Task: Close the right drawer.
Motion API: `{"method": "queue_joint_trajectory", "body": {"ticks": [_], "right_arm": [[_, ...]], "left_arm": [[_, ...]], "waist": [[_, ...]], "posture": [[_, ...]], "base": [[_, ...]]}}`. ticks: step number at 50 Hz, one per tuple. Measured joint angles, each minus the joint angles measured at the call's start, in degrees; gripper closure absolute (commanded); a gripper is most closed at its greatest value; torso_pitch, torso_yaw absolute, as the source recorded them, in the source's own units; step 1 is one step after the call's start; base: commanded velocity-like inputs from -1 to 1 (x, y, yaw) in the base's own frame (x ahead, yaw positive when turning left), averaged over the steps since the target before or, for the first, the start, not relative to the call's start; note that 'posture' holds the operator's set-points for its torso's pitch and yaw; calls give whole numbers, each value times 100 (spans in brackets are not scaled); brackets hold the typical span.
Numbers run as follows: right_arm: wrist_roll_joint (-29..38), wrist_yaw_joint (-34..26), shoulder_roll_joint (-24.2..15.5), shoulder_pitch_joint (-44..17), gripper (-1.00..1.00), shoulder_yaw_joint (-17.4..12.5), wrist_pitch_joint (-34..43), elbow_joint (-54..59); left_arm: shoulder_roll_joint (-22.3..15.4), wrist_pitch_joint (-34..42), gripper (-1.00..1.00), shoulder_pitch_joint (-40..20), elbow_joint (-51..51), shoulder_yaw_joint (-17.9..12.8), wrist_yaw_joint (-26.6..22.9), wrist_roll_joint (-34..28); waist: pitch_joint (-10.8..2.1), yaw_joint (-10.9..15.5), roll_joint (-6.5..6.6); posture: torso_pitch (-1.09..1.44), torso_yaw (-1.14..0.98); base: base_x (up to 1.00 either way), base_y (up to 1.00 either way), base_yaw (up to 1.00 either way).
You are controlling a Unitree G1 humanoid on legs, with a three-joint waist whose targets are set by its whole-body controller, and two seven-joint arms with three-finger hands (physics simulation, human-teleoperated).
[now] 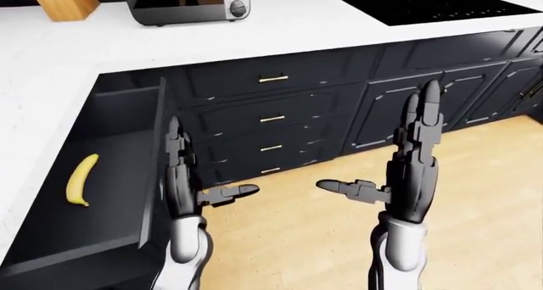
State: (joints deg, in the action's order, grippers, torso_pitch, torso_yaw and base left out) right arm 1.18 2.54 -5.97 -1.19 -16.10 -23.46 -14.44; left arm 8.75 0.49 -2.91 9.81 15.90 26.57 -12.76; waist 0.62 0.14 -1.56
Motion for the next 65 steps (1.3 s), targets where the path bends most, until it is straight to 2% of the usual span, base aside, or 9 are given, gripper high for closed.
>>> {"method": "queue_joint_trajectory", "body": {"ticks": [13,19,23,37,65], "right_arm": [[15,3,12,10,-100,25,37,-47],[17,1,19,23,-100,28,48,-48],[22,-4,17,14,-100,35,62,-67],[12,-18,17,16,-100,35,68,-73],[9,-38,23,19,-100,43,155,-145]], "left_arm": [[87,330,-100,-267,-324,-323,524,78],[159,581,-100,-548,-711,-629,1256,-5],[148,682,-100,-630,-793,-612,1511,3],[126,787,-100,-675,-806,-615,1679,50],[104,918,-100,-931,-1647,-832,1818,347]], "waist": [[-11,-12,2],[-15,-23,6],[-27,-40,14],[-41,-52,34],[-68,-65,42]], "posture": [[0,0],[0,0],[0,0],[0,0],[0,0]], "base": [[0,0,0],[0,0,0],[0,0,0],[0,0,0],[0,0,0]]}}
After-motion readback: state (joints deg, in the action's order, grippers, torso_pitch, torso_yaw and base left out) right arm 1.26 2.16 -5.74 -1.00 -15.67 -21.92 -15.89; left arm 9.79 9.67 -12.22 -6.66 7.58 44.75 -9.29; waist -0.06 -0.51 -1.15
